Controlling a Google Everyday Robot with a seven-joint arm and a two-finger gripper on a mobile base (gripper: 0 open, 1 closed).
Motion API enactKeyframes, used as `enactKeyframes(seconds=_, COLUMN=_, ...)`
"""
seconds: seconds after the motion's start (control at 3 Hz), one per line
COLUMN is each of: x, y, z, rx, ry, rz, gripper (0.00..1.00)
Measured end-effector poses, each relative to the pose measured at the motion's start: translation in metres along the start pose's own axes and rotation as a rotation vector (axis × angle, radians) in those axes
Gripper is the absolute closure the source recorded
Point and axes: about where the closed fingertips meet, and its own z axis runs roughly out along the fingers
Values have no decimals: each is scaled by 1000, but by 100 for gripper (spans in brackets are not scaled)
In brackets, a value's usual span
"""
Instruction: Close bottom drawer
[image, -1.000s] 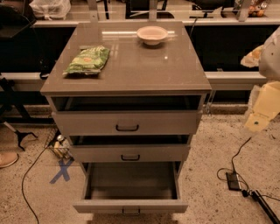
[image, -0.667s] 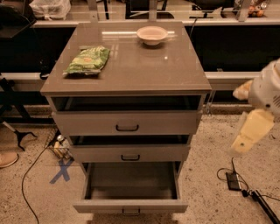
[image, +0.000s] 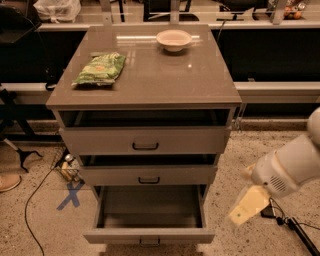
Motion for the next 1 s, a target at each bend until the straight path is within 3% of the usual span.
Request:
enactKeyframes(seconds=0.33, x=26, y=17, z=83, rx=-65, ry=-31, rz=140, gripper=0)
enactKeyframes(seconds=0.67, x=25, y=18, z=83, rx=-66, ry=-31, rz=140, gripper=0)
enactKeyframes(seconds=1.0, x=37, y=1, z=118, rx=-78, ry=-48, rz=198, gripper=0)
